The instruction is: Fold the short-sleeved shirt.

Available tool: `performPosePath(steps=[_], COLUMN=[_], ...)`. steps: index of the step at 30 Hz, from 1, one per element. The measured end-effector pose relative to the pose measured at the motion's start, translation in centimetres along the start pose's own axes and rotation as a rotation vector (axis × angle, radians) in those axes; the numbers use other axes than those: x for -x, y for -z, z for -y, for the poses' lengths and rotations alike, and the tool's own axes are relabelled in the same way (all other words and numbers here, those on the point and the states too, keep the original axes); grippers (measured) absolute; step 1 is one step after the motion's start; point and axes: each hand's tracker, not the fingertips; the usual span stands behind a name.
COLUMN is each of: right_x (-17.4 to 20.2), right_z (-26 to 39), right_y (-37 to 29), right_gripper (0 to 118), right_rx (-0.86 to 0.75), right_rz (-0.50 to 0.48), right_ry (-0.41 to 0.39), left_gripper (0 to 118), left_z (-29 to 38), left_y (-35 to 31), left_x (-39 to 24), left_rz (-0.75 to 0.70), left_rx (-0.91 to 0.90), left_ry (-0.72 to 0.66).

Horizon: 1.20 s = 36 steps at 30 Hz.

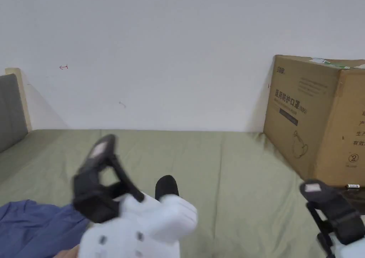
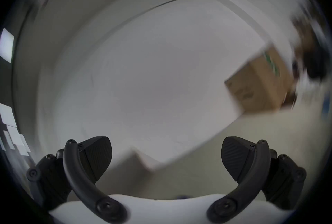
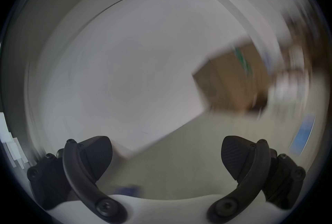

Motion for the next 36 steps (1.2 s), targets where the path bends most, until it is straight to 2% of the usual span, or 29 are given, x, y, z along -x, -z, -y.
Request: performPosePath(steps=[2,3,4,5,6,7,8,12,15,16,17,19,20,21,22,24,25,28,31,36], right_x=[-5.4,-8.4,-9.6,-10.9,-11.2,-10.6,-9.9,-2.6,5.9,7.3,7.7,8.0,7.9,7.1,6.6,5.6,5.4,4.9,5.1,5.4], right_z=[-0.5,0.0,0.7,1.0,0.9,0.3,-0.3,-2.7,-0.2,1.1,2.9,5.3,6.2,6.9,6.7,5.6,5.4,5.3,6.2,6.5], right_y=[0.5,0.2,-0.3,-0.6,-0.7,-0.5,-0.4,0.2,-0.6,-1.2,-1.6,-2.2,-1.9,-1.4,-1.1,-1.0,-1.0,-0.4,-0.7,-1.2], right_gripper=[118,118,118,118,118,118,118,118,118,118,118,118,118,118,118,118,118,118,118,118], right_rx=[0.087,0.105,0.048,0.025,0.02,0.018,0.011,-0.031,-0.111,-0.154,-0.211,-0.298,-0.352,-0.37,-0.344,-0.221,-0.198,-0.193,-0.201,-0.184], right_rz=[0.21,0.219,0.212,0.241,0.271,0.292,0.287,0.105,-0.021,-0.049,-0.07,-0.059,0.068,0.184,0.195,0.088,0.089,0.148,0.123,0.032], right_ry=[0.452,0.647,0.667,0.688,0.654,0.514,0.428,-0.035,-0.652,-0.837,-1.068,-1.346,-1.41,-1.429,-1.406,-1.298,-1.272,-1.333,-1.403,-1.422], left_gripper=[118,118,118,118,118,118,118,118,118,118,118,118,118,118,118,118,118,118,118,118], left_z=[0.7,1.4,1.2,0.5,-0.2,-0.4,-0.9,0.5,3.4,5.1,6.4,7.8,7.9,8.4,8.6,8.3,8.4,8.3,8.3,8.5], left_y=[-1.1,-1.6,-1.8,-1.8,-1.6,-1.3,-0.8,2.5,4.2,4.1,4.3,4.3,3.9,3.8,3.6,2.9,2.7,2.7,2.8,2.6], left_x=[-3.7,-3.9,-4.1,-3.7,-2.8,-1.9,-0.9,3.6,6.1,4.8,4.9,4.6,4.1,3.9,3.9,3.8,3.8,3.7,3.4,3.5], left_rz=[-0.1,-0.073,-0.018,0.048,0.097,0.127,0.139,0.191,0.364,0.365,0.368,0.359,0.358,0.365,0.36,0.317,0.303,0.282,0.28,0.271], left_rx=[-0.226,-0.315,-0.325,-0.255,-0.188,-0.115,-0.05,0.178,0.318,0.358,0.401,0.469,0.484,0.473,0.465,0.457,0.451,0.442,0.467,0.462], left_ry=[0.492,0.556,0.53,0.364,0.176,0.02,-0.089,-0.541,-1.065,-1.19,-1.314,-1.392,-1.391,-1.389,-1.383,-1.364,-1.355,-1.302,-1.263,-1.261])
